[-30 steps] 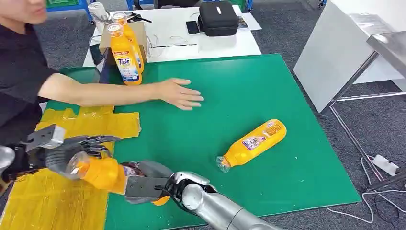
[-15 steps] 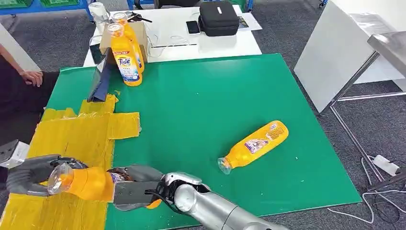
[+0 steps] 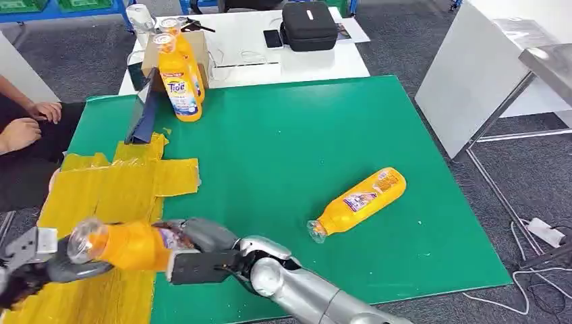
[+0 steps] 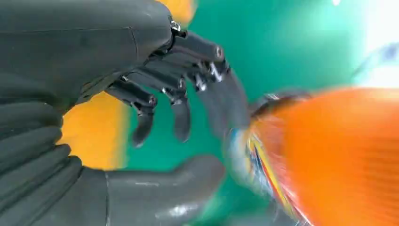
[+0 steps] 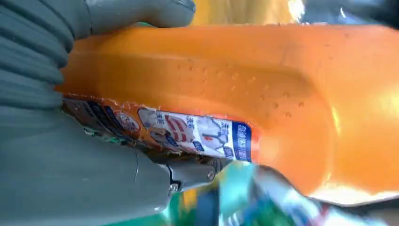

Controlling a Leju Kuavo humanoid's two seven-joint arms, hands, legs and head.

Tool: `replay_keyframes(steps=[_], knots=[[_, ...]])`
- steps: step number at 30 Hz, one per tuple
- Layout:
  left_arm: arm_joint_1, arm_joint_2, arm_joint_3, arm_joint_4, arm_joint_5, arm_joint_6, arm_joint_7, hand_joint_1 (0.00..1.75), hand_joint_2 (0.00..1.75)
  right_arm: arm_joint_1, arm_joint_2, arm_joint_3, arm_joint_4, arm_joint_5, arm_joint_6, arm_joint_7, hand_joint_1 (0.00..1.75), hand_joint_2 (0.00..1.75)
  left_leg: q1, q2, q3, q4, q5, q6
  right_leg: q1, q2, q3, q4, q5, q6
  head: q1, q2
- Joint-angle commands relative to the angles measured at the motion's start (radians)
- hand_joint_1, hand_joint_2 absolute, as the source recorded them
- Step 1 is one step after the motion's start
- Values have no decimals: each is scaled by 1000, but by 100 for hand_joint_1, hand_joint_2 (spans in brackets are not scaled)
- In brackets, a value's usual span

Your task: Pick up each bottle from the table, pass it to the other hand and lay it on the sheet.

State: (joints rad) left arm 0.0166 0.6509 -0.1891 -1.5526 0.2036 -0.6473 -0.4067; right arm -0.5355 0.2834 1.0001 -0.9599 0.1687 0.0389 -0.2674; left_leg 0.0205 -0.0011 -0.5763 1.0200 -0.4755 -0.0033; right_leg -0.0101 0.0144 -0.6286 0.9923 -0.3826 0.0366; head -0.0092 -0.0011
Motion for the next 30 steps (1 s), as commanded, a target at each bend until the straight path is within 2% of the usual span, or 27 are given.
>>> replay_keyframes(steps=[1,3,7,8,14,21,30], knots=[[16,-357,187,57,15,5,15,0,0,42,-107,-118,-193,30,-1,2,175,175,-1,-1,4,-3,1,4,0,-2,6,-6,2,1,2,0],[4,-434,229,46,26,3,9,0,0,57,-133,-151,-241,29,-10,-3,175,175,-3,-1,3,-3,0,3,-2,-3,4,-4,2,2,2,0],[4,-522,254,10,66,17,11,0,0,93,-170,-213,-314,29,-11,-9,175,175,-4,-5,1,-1,1,2,-1,-6,3,-5,1,2,2,0],[4,-541,257,1,86,9,7,0,175,99,-172,-225,-322,30,-11,-10,175,175,-3,-4,0,-1,1,2,-1,-5,2,-5,2,2,2,0],[-16,-595,241,-31,78,61,1,0,175,104,-177,-280,-318,36,-21,-3,175,175,-3,-5,0,0,0,2,-1,-6,3,-4,1,2,2,0],[-19,-596,235,-34,70,70,-1,0,175,106,-172,-287,-308,38,-21,-2,175,175,-3,-3,0,0,0,2,0,-4,2,-3,2,2,2,0],[-36,-651,225,-74,3,147,-57,0,175,134,-167,-296,-303,68,-30,10,175,175,-2,-3,0,1,0,2,0,-4,1,-3,2,2,2,0]])
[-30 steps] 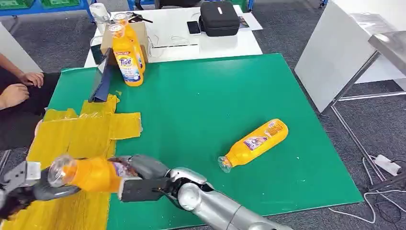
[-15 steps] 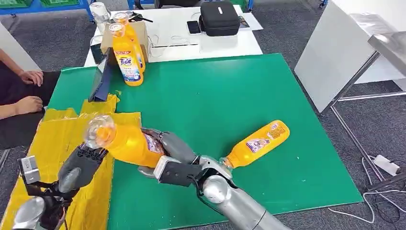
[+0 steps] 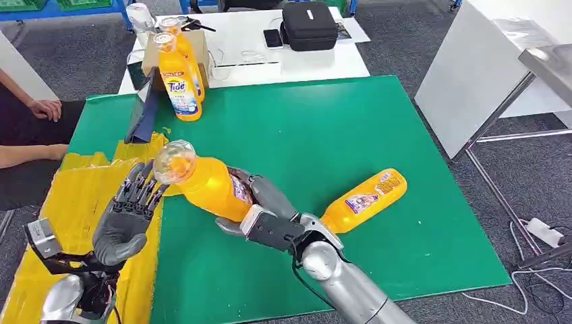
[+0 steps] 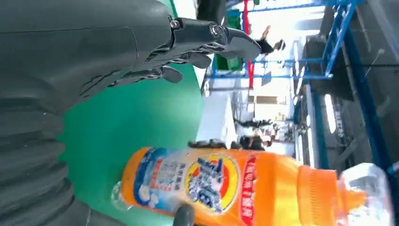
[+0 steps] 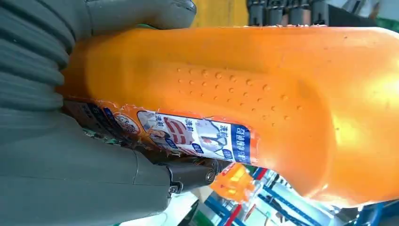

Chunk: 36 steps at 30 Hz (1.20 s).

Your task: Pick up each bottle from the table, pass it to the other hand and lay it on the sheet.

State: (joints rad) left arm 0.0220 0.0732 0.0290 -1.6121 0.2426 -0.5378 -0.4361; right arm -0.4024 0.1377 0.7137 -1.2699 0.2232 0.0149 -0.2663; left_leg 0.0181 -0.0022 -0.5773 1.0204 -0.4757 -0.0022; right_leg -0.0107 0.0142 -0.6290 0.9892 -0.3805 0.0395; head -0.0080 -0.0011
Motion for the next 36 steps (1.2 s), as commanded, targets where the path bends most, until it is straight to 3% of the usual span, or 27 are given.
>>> replay_keyframes(steps=[1,19,32,33,36], knots=[[-43,-76,3,-17,-35,36,-27,0,175,2,-21,-7,7,16,-6,9,175,175,0,-2,0,0,0,1,0,-2,1,0,0,-1,0,0],[-103,-94,-90,25,-30,26,-12,0,175,-3,60,109,169,104,2,38,175,175,0,-2,3,-1,1,1,0,-3,3,-1,0,-1,0,0],[-121,-61,-143,61,-60,34,4,0,175,-16,91,184,248,122,12,55,175,175,0,-1,1,-1,1,1,0,-2,2,0,0,-1,0,0],[-122,-53,-151,62,-81,33,-4,175,175,-16,92,188,251,121,13,55,175,175,0,0,2,-1,1,1,0,-1,2,-1,0,-2,0,0],[-119,-39,-163,64,-112,27,-21,175,175,-18,90,194,256,118,13,55,175,175,0,-2,1,-1,1,1,0,-2,2,0,0,-1,0,0]])
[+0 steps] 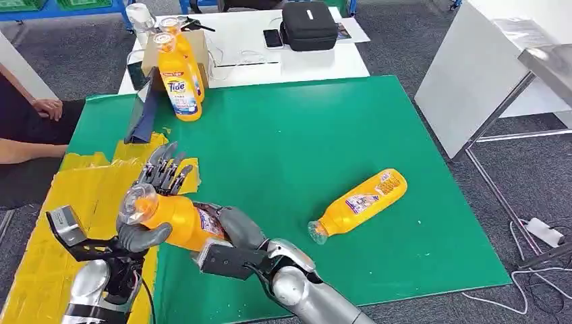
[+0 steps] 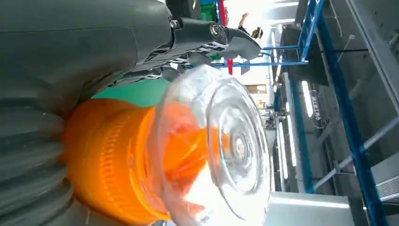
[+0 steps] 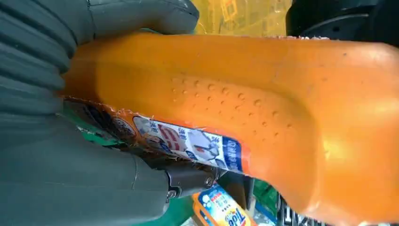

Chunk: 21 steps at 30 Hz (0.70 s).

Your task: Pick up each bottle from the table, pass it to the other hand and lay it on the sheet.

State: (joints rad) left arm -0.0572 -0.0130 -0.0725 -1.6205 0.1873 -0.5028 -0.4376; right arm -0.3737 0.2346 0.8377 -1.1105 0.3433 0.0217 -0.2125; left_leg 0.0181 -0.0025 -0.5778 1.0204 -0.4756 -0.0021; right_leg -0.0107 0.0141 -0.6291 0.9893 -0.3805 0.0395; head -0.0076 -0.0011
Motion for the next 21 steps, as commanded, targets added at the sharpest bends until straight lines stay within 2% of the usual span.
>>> replay_keyframes(steps=[1,21], knots=[[-39,48,-61,72,-59,-7,-23,175,175,-48,-8,70,96,-2,7,1,175,175,-1,-1,3,-1,1,1,0,-3,3,0,0,-2,0,0],[-36,55,-59,74,-74,-8,-33,175,175,-49,-34,49,74,-2,-3,5,175,175,0,-2,3,-1,1,1,0,-3,4,-1,0,-2,0,0]])
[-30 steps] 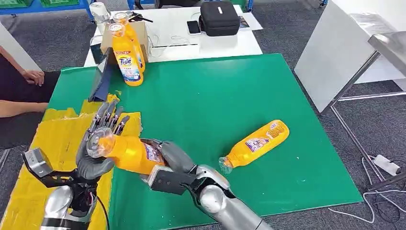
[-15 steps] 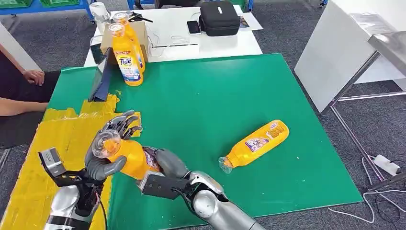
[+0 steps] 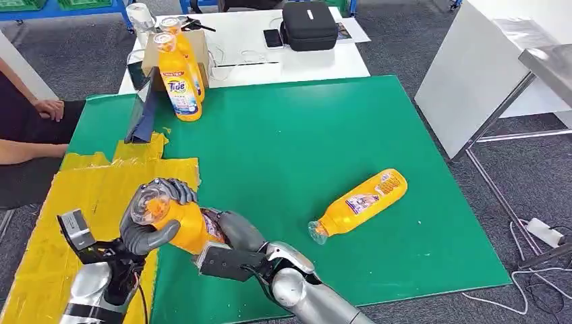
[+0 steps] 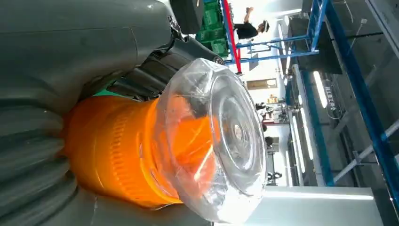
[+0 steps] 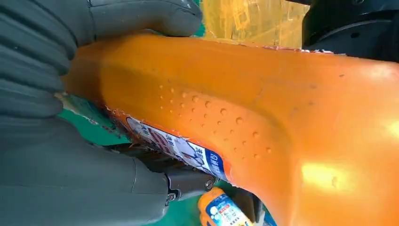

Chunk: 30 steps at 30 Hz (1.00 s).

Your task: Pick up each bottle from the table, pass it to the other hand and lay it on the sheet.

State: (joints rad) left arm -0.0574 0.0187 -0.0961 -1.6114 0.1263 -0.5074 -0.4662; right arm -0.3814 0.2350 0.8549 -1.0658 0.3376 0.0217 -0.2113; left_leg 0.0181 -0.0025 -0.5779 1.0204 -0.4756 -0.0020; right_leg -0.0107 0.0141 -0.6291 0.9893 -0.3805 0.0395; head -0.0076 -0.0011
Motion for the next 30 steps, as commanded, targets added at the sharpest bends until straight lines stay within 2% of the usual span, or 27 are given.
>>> replay_keyframes(steps=[1,5,6,7,10,12,13,14,16,24,28,30], knots=[[-37,26,-31,63,-27,7,-7,175,175,-43,-43,19,16,3,-7,5,175,175,0,-2,2,-1,1,1,0,-3,2,-1,0,-1,0,0],[-33,37,-10,37,-119,81,-28,175,175,-38,-86,-40,-61,20,-48,16,175,175,0,-2,1,0,1,1,0,-4,2,0,0,-1,0,0],[-31,36,-1,23,-203,150,-47,175,175,-37,-107,-60,-92,35,-68,31,110,175,0,-2,0,0,1,1,0,-3,1,0,0,-1,0,0],[-24,34,10,-11,-364,294,-74,175,175,-24,-135,-102,-145,51,-95,45,0,175,0,-3,1,0,1,1,0,-4,2,0,0,-1,0,0],[-14,19,33,-69,-622,528,-65,175,175,-35,-232,-218,-239,39,-91,87,0,175,0,-3,-1,1,1,2,0,-4,0,0,0,0,0,0],[-2,13,29,-90,-714,622,-70,175,175,-44,-279,-287,-270,17,-75,88,0,175,0,-4,-1,1,1,2,0,-4,1,0,0,0,-1,0],[19,7,22,-116,-817,725,-82,175,175,-49,-320,-346,-297,-3,-55,89,0,175,-1,-4,-1,1,1,2,0,-5,1,0,0,0,-1,0],[32,5,10,-128,-837,748,-90,175,175,-53,-339,-370,-305,-19,-37,86,0,175,-1,-5,-1,1,1,2,-1,-6,1,0,1,1,0,0],[62,-18,-14,-164,-946,900,-117,175,175,-49,-378,-425,-322,-35,-17,89,0,175,-2,-5,-2,2,2,3,-1,-7,1,0,1,2,0,0],[54,4,-97,-145,-1124,1042,-46,175,175,37,-445,-490,-364,-37,3,82,0,175,-4,-6,-1,0,1,3,-3,-8,2,-1,1,1,0,0],[29,46,-136,-63,-1291,1028,26,175,175,26,-484,-491,-360,-41,32,83,0,175,-4,-4,-1,0,1,4,-3,-6,1,-1,1,1,0,0],[-7,98,-196,32,-1419,968,108,175,175,-4,-507,-495,-344,-62,61,89,0,175,-5,-4,0,0,1,4,-4,-6,2,-1,1,1,-1,0]])
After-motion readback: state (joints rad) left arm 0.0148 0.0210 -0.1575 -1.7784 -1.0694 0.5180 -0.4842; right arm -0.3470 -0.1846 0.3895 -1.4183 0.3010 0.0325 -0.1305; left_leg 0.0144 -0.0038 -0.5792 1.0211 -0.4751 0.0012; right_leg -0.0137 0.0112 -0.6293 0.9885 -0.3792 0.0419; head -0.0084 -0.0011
